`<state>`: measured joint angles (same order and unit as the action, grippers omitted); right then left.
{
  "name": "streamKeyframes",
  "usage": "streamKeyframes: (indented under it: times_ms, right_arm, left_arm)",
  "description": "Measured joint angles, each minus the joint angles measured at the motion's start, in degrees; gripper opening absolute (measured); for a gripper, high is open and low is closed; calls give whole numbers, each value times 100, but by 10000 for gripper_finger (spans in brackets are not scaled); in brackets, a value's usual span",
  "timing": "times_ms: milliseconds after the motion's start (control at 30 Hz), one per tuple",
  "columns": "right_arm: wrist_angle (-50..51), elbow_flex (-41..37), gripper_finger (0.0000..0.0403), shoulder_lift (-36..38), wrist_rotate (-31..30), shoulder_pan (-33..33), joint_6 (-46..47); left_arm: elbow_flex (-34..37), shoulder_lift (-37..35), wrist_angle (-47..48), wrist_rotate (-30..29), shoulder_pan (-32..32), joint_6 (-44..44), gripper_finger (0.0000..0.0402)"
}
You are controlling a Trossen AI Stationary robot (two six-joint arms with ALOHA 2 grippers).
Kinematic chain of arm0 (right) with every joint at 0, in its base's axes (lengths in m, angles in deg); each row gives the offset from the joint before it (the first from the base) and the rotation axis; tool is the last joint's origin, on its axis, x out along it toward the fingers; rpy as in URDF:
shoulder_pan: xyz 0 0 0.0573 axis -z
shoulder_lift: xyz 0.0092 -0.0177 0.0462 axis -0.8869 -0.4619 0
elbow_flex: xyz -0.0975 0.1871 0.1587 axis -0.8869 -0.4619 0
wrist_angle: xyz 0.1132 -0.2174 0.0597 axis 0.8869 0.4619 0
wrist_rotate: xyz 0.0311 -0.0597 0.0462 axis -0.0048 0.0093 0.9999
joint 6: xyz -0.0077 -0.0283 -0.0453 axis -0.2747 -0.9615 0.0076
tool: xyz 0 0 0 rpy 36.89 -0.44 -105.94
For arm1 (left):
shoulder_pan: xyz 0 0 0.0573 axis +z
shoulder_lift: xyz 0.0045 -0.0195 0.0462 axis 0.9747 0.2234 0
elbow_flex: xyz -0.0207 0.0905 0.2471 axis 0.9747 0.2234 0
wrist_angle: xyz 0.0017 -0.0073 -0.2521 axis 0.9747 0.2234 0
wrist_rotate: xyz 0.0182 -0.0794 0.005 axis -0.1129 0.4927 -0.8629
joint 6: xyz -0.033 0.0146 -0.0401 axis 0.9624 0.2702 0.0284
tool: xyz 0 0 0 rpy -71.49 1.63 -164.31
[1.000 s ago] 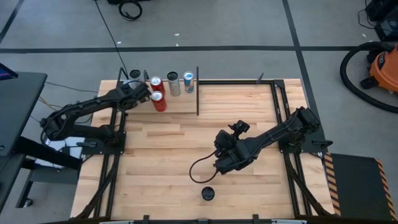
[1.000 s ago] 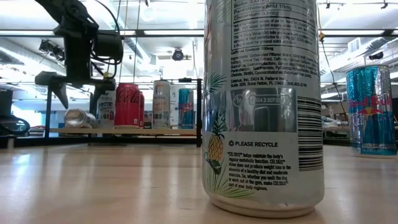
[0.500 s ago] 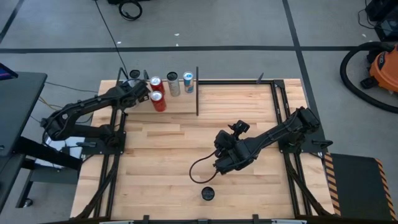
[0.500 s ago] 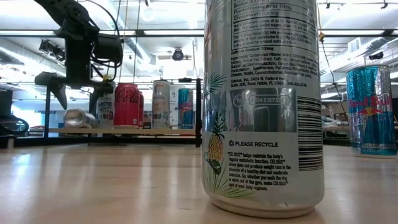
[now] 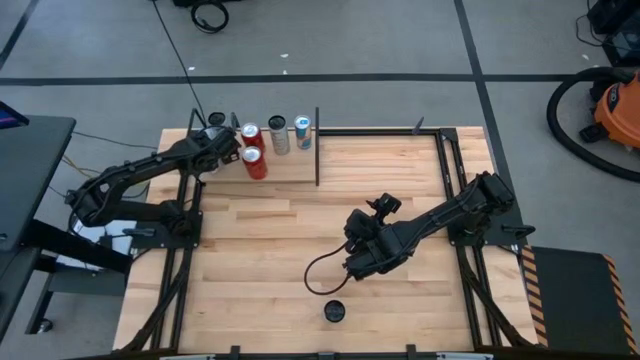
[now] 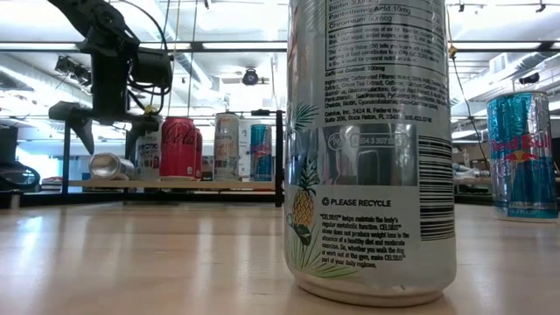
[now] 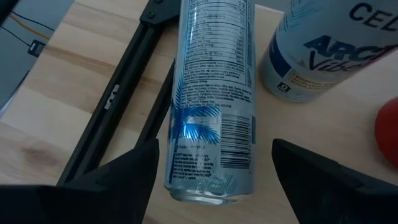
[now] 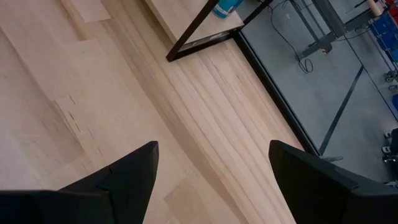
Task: Place canned beverage on shelf
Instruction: Adjust the blue-white soda can
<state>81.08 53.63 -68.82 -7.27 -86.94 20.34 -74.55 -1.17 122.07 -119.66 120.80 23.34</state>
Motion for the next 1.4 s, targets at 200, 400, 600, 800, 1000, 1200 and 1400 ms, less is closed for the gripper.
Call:
streamKeyframes:
  times_ms: [200, 400, 600, 800, 1000, 1200, 1400]
  right_arm:
    - [0, 0, 313, 0, 0, 0, 0]
    - [0, 0, 313, 0, 2, 0, 0]
    - [0, 0, 313, 0, 6, 0, 0]
    - [0, 0, 313, 0, 85, 0, -2]
    - [-2, 0, 313, 0, 88, -1, -2]
    - [-9, 0, 313, 0, 90, 0, -2]
    - [-9, 0, 313, 0, 90, -1, -2]
  left_arm:
    - [-2, 0, 83, 215, 50, -11, 320]
    - [0, -2, 113, 321, -15, -17, 320]
    - [4, 0, 232, 361, -15, 50, 302]
    - [9, 0, 346, 355, 7, 87, 274]
    - [13, 0, 348, 362, 13, -41, 273]
    - [9, 1, 426, 501, 15, -149, 272]
    - [11, 2, 447, 537, 15, -252, 268]
